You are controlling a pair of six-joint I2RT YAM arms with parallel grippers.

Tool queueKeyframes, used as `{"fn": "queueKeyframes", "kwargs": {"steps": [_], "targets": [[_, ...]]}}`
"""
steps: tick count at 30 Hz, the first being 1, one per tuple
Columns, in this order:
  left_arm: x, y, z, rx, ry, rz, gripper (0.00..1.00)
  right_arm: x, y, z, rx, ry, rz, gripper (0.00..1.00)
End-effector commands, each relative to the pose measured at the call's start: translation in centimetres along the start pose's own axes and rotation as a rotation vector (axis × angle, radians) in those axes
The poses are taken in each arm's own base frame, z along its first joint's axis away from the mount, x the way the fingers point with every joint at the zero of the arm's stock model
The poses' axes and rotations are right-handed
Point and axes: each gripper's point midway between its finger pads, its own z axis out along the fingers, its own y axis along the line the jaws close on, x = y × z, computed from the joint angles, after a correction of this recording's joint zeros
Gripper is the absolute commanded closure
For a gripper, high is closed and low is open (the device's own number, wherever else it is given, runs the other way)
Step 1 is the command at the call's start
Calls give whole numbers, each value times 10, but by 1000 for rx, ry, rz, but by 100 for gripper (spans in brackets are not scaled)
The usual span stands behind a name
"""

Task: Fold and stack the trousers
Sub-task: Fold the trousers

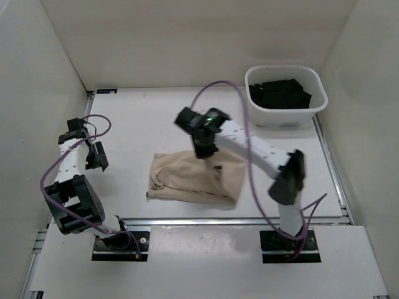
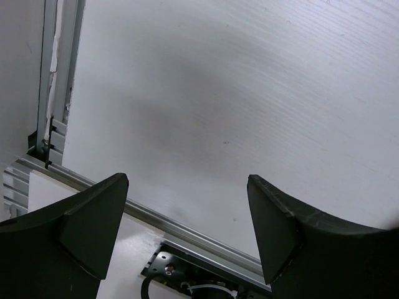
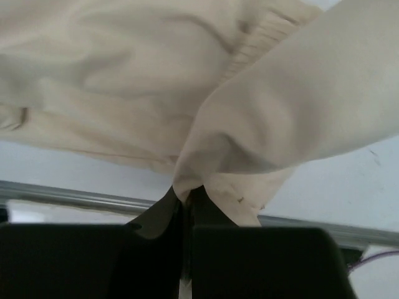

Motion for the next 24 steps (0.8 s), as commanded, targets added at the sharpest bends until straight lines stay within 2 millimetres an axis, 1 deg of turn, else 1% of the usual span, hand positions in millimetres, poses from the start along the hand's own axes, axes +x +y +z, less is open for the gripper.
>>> {"fn": "queueKeyframes", "kwargs": {"steps": [1, 2, 3, 4, 5, 6, 7, 8, 9, 10, 11, 12, 13, 14, 16, 17, 18, 19, 20, 21, 22, 23, 24], "targets": [[-9, 7, -11, 1, -42, -33, 11, 12, 73, -13, -63, 66, -159, 100], [-9, 5, -11, 10, -42, -33, 11, 18, 101, 8, -92, 129, -195, 100], [-8, 2, -8, 24, -33, -31, 11, 14, 119, 5, -140, 123, -196, 100], [-8, 0, -8, 39, -33, -31, 11, -1, 144, -11, -242, 65, -182, 100], [-2, -6, -1, 61, -1, -24, 11, -3, 159, -8, -296, 62, -165, 100], [4, -17, 3, 118, 26, -20, 13, -1, 173, -12, -353, 52, -161, 100], [9, -25, 7, 155, 50, -17, 15, -10, 206, -19, -491, -5, -154, 100], [11, -32, 10, 195, 67, -16, 16, 1, 206, -8, -500, 16, -159, 100], [20, -47, 18, 269, 121, -14, 16, 1, 213, -2, -526, 12, -159, 100], [25, -53, 24, 291, 146, -14, 16, -6, 222, -1, -556, -24, -151, 100], [28, -57, 29, 308, 172, -14, 17, -8, 225, 11, -556, -15, -144, 100], [32, -61, 40, 320, 212, -13, 17, -9, 240, 1, -643, -11, -182, 100], [36, -69, 42, 361, 236, -16, 18, -16, 248, 0, -688, -17, -193, 100], [32, -75, 43, 392, 244, -20, 18, -19, 258, 5, -719, -23, -212, 100], [31, -91, 46, 452, 272, -7, 20, -28, 264, -3, -743, -55, -208, 100], [23, -93, 45, 468, 258, -9, 20, -33, 259, -8, -758, -67, -198, 100], [18, -100, 41, 493, 245, 0, 20, -31, 256, -9, -756, -60, -189, 100], [19, -105, 38, 524, 265, -4, 20, -38, 244, -6, -742, -60, -157, 100], [17, -115, 31, 575, 267, 1, 20, -30, 226, -7, -719, -38, -148, 100], [15, -116, 27, 588, 268, 0, 19, -38, 210, -4, -696, -51, -122, 100], [16, -120, 25, 599, 269, 7, 19, -37, 197, -6, -684, -47, -108, 100], [18, -124, 26, 601, 279, 19, 19, -43, 181, -25, -687, -86, -91, 100], [19, -126, 26, 602, 280, 28, 21, -37, 156, -14, -638, -50, -78, 100]]}}
